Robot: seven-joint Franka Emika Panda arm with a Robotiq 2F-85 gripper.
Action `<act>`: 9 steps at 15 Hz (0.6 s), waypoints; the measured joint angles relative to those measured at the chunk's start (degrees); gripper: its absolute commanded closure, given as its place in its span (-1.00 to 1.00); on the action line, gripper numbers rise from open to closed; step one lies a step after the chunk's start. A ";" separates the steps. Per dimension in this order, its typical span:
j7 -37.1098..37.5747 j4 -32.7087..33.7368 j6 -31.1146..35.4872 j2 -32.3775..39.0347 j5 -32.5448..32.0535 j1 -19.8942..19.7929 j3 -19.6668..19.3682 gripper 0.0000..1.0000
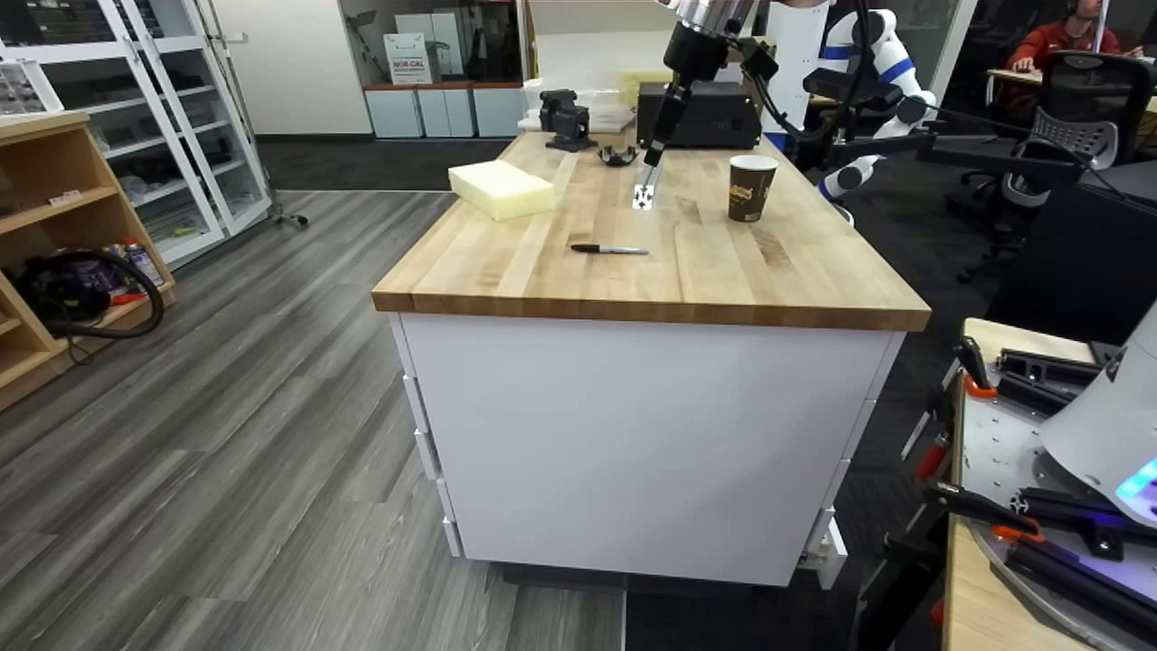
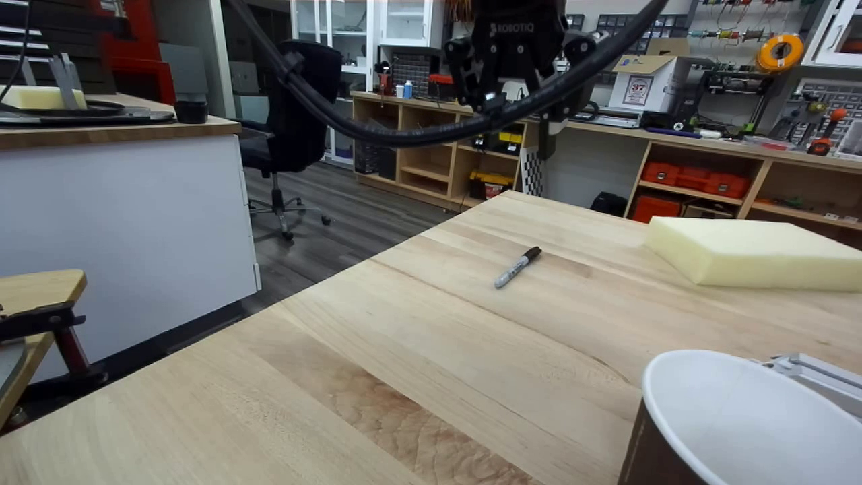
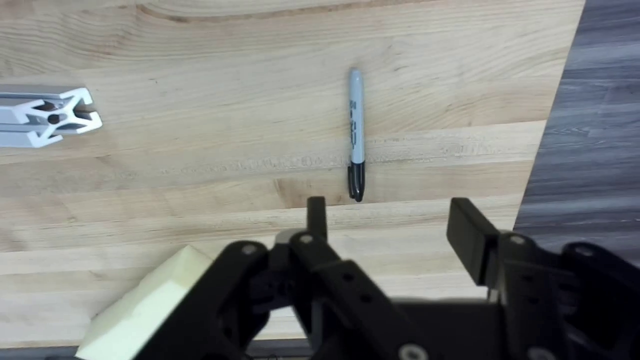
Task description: Put the marker in the cup, remove it and then put it back on the table
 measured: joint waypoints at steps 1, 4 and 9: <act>0.01 -0.24 0.13 -0.11 -0.75 0.00 -0.02 -0.97; 0.27 -0.97 1.00 -0.26 -3.03 0.00 -0.11 -0.92; 0.27 -0.96 0.99 -0.08 -3.02 0.00 -0.11 -1.00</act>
